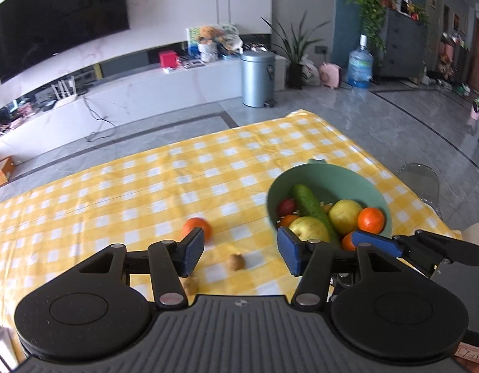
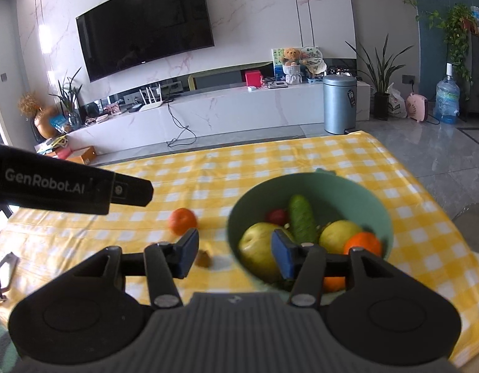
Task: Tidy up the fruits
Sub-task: 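Withdraw both tools from the bowl toward the small brown fruits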
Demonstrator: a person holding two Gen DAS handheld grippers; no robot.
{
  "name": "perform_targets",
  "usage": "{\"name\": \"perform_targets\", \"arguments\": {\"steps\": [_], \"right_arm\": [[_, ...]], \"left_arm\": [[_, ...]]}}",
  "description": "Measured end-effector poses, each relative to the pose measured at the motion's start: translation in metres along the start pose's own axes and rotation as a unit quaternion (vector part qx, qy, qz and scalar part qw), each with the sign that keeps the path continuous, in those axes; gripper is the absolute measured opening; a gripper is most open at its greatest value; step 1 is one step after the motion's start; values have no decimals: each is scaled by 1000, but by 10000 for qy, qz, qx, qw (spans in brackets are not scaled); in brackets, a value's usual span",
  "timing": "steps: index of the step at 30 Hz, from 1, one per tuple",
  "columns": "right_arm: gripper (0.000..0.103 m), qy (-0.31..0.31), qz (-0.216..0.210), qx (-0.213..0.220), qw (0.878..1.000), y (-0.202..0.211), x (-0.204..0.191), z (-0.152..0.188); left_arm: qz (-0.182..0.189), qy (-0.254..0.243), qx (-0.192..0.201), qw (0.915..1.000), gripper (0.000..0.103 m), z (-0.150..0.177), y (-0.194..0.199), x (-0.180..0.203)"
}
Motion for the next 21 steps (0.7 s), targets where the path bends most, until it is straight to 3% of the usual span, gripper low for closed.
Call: {"name": "perform_targets", "arguments": {"steps": [11,21], "right_arm": [[52,245,-68,-198,9995,-12,-38,36],[52,718,-50,-441,9964,-43,-66,53]], "left_arm": [[162,276,170,9993,65,42,4,-46],[204,589,179,9979,65,62,-17,-81]]}}
Point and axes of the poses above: each gripper's, at about its wrist camera, not at the fingertips, and y roughly against the way its jaws point, x to its right, z to its underside, the point moved 9 cm from there along -y, roughly the way its jaws point, and after that the axes turned 5 degrees about x, right-handed, at the moved point
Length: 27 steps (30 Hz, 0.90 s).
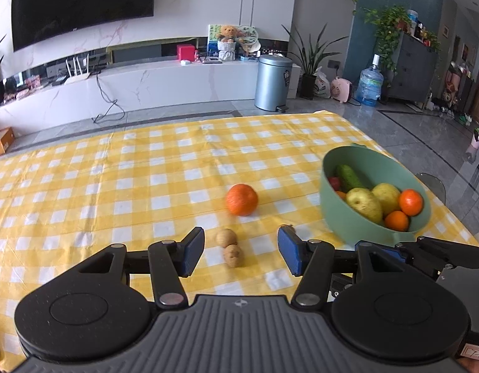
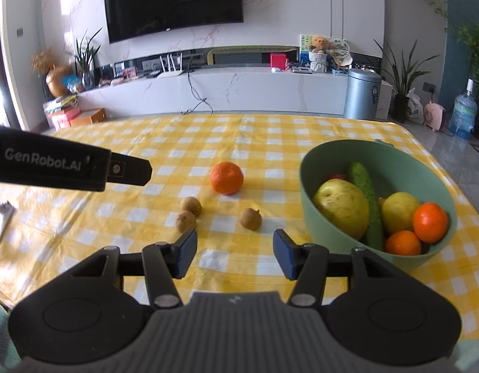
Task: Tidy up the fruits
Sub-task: 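Withdraw both tools from the bowl toward the small brown fruits, then grasp a small brown fruit with the left tool while the right tool grasps another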
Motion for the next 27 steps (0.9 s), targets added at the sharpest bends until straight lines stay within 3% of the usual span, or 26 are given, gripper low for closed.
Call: {"name": "perform_targets", "arguments": {"steps": [14,22,27], "right_arm": [[52,303,133,-336,9989,-62,-12,-6],[40,96,68,-546,9984,-84,-11,3],[40,-52,63,-606,9981,-89,-7,8]], "left_arm": [[51,599,-104,9981,61,21,-37,-45],[18,845,-274,9960,55,38,-51,-58],[82,965,-370,9946,53,44,-60,-59]]}}
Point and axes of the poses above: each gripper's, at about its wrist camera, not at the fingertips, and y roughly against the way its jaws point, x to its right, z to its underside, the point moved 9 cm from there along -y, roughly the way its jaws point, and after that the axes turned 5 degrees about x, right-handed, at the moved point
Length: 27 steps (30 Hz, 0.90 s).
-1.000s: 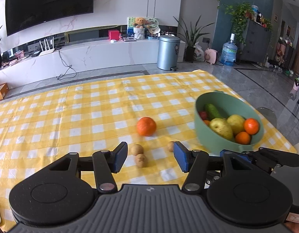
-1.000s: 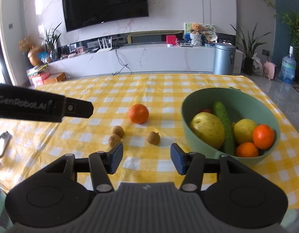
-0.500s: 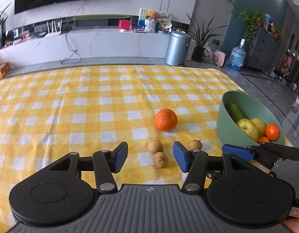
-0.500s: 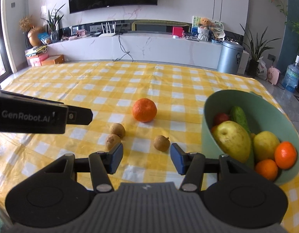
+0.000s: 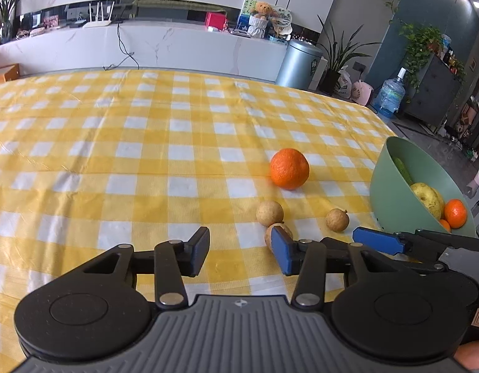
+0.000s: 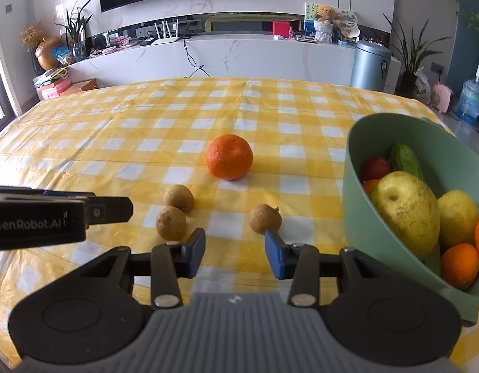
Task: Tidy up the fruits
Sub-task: 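Grasp a small brown fruit with the left tool while the right tool grasps another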
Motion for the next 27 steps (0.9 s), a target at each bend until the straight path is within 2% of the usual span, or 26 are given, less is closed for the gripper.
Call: {"name": "perform_targets", "arguments": {"steps": [4,8,11,17,20,27], "right_arm": [[36,-191,4,-66,9998,-7,4,2],[34,-368,93,-32,9993,-10,10,2],[34,-339,244,-41,9991,-11,12,2],[34,-218,435,-32,9988,-13,13,3],[34,-151,538,-68,9984,-15,14,4],[33,-169,584,-61,9981,-17,16,4]], "left_arm": [[148,20,-69,9999,53,4,-5,4],[451,-2,6,9990,52,3,-4,13],[590,-42,-14,9982,44,4,-7,20],[515,147,-192,9984,41,8,-19,19],[530,191,-221,9982,32,8,-23,22],[511,178,-294,9981,26,11,-29,25]]}}
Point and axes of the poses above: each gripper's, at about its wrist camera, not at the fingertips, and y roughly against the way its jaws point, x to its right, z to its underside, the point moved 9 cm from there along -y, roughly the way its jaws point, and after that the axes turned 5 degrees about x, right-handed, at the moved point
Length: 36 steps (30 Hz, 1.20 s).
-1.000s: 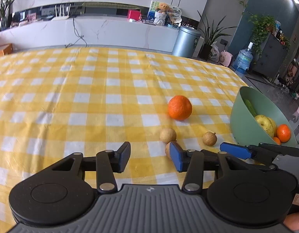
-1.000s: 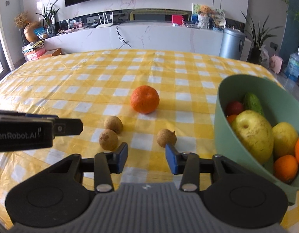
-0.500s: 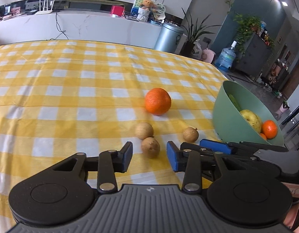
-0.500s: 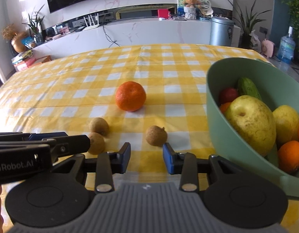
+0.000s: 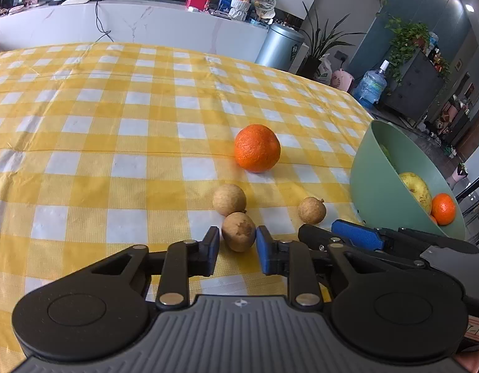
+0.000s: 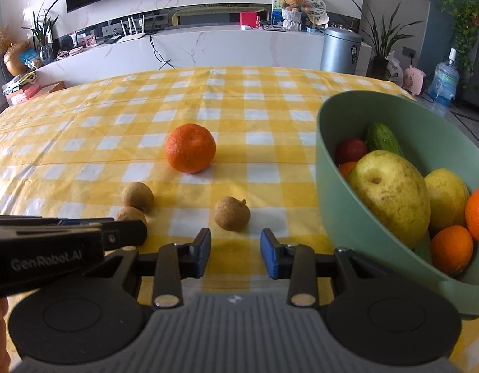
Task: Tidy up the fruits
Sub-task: 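Grasp a small brown fruit with the left tool while the right tool grasps another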
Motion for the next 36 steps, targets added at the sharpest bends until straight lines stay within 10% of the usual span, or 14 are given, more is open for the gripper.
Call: {"name": "perform_targets", "arguments": {"steps": [36], "right_arm": [[23,229,-143,323,9991,0,-12,-9]], "left_arm": [[-185,20,103,9998,27,-2,5,-6]]}}
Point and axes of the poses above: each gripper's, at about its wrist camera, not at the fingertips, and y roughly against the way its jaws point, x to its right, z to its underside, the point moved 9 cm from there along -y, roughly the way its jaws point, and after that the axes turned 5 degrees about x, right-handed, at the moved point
